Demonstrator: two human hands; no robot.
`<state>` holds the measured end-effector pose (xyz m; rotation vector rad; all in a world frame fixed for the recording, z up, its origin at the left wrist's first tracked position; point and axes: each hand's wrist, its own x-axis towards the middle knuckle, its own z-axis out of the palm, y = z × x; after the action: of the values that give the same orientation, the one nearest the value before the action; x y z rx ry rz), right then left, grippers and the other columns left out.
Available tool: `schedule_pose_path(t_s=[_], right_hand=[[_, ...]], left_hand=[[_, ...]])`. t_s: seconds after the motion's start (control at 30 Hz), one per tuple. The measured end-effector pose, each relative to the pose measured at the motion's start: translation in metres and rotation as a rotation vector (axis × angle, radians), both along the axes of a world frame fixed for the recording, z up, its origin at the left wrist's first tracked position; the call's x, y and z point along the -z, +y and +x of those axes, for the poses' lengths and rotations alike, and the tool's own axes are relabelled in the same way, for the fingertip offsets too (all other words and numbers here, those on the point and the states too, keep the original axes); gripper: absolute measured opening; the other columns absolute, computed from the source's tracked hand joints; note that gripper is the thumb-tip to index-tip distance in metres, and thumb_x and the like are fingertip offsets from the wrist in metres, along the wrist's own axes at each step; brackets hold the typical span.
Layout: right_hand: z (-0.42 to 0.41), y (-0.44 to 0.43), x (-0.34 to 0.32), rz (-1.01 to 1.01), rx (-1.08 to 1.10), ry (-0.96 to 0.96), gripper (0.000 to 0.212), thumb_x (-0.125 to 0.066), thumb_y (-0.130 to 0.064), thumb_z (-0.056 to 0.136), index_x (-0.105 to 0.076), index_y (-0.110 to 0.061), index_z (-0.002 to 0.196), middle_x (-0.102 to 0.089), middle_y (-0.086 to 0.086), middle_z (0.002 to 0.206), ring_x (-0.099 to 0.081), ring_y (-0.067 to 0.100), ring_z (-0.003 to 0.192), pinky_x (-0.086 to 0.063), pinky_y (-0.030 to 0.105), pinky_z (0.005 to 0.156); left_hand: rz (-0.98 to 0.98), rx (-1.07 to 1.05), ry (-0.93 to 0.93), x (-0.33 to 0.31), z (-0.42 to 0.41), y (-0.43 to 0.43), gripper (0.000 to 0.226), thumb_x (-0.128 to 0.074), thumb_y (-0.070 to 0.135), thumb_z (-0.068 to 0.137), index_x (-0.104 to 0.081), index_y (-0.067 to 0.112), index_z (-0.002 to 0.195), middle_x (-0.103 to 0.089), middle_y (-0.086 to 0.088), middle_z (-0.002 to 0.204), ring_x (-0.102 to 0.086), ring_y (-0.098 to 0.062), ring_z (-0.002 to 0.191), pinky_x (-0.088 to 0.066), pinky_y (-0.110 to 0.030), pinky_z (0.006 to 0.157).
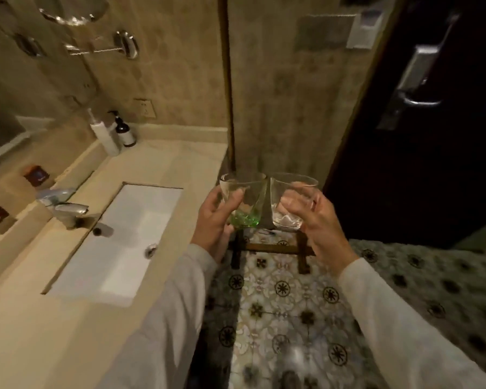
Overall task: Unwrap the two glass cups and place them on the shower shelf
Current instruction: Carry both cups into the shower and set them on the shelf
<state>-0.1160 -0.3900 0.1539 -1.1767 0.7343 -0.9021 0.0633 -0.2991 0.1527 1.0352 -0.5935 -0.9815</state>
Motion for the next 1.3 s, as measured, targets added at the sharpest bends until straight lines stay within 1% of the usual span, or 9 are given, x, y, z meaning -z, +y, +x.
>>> schedule_pose_path(t_s=[0.13,0.23,0.43,0.57,0.73,0.9,1.0,1.13,1.3], right_hand=[[-0.096,-0.068,0.000,-0.005,0.199,-0.003,0.061,-0.095,-0.043,0.059,-0.068,-0.030,0.112,-0.077,-0.001,0.113,-0.071,0.020,0.112,-0.052,0.042,0.099],[-0.151,-0.099,-0.001,-0.014,0.302,0.009,0.062,-0.095,-0.047,0.057,-0.068,-0.032,0.111,-0.077,-0.002,0.112,-0.072,0.018,0.111,-0.053,0.040,0.096],[-0.266,-0.146,-0.001,-0.015,0.511,0.042,0.055,-0.093,-0.047,0.060,-0.069,-0.038,0.109,-0.077,-0.007,0.110,-0.071,0.017,0.112,-0.052,0.044,0.100],[-0.327,-0.165,0.000,-0.009,0.653,0.071,0.060,-0.089,-0.042,0.066,-0.065,-0.030,0.120,-0.077,-0.007,0.113,-0.072,0.015,0.109,-0.055,0.037,0.090],[-0.388,-0.196,0.004,-0.002,0.817,0.064,0.057,-0.088,-0.036,0.066,-0.065,-0.029,0.117,-0.077,-0.002,0.110,-0.072,0.021,0.109,-0.056,0.042,0.093],[-0.442,-0.235,0.005,-0.022,0.974,0.082,0.058,-0.087,-0.034,0.066,-0.065,-0.025,0.119,-0.078,-0.003,0.109,-0.073,0.017,0.106,-0.056,0.034,0.088],[-0.474,-0.263,0.000,-0.021,1.081,0.081,0.059,-0.087,-0.035,0.067,-0.064,-0.023,0.120,-0.078,-0.001,0.109,-0.073,0.018,0.106,-0.055,0.035,0.089],[-0.518,-0.303,-0.008,-0.018,1.213,0.103,0.062,-0.088,-0.037,0.064,-0.064,-0.024,0.120,-0.078,-0.001,0.109,-0.073,0.021,0.106,-0.055,0.045,0.098],[-0.565,-0.333,-0.011,-0.005,1.343,0.126,0.062,-0.087,-0.038,0.064,-0.065,-0.023,0.120,-0.078,0.000,0.111,-0.072,0.023,0.110,-0.054,0.045,0.099]], left_hand=[[-0.004,0.210,0.045,-0.003,-0.077,-0.103,0.057,-0.084,0.036,0.073,-0.063,0.011,0.120,-0.068,-0.018,0.113,-0.064,-0.032,0.108,-0.052,-0.050,0.091],[-0.011,0.320,0.073,-0.004,-0.128,-0.155,0.063,-0.085,0.035,0.072,-0.059,0.008,0.124,-0.065,-0.019,0.120,-0.061,-0.033,0.113,-0.048,-0.053,0.098],[0.048,0.521,0.075,-0.006,-0.239,-0.242,0.079,-0.089,0.040,0.063,-0.056,0.010,0.129,-0.070,-0.014,0.118,-0.066,-0.030,0.109,-0.058,-0.040,0.084],[0.051,0.678,0.077,-0.005,-0.300,-0.288,0.065,-0.086,0.040,0.067,-0.061,0.016,0.123,-0.070,-0.012,0.117,-0.067,-0.029,0.108,-0.056,-0.043,0.087],[0.063,0.865,0.121,-0.002,-0.368,-0.352,0.055,-0.084,0.035,0.074,-0.062,0.018,0.121,-0.068,-0.016,0.121,-0.066,-0.032,0.110,-0.057,-0.038,0.080],[0.072,1.038,0.121,-0.003,-0.438,-0.425,0.048,-0.086,0.034,0.071,-0.067,0.021,0.113,-0.069,-0.015,0.120,-0.067,-0.030,0.110,-0.056,-0.038,0.080],[0.066,1.118,0.109,-0.005,-0.480,-0.472,0.044,-0.087,0.035,0.069,-0.070,0.024,0.108,-0.070,-0.014,0.119,-0.068,-0.029,0.108,-0.057,-0.037,0.078],[0.081,1.242,0.143,-0.007,-0.541,-0.531,0.044,-0.086,0.033,0.071,-0.069,0.022,0.110,-0.068,-0.016,0.122,-0.066,-0.032,0.111,-0.056,-0.041,0.082],[0.088,1.356,0.107,-0.007,-0.609,-0.578,0.067,-0.087,0.035,0.069,-0.059,0.013,0.125,-0.065,-0.017,0.126,-0.063,-0.033,0.116,-0.049,-0.050,0.099]])
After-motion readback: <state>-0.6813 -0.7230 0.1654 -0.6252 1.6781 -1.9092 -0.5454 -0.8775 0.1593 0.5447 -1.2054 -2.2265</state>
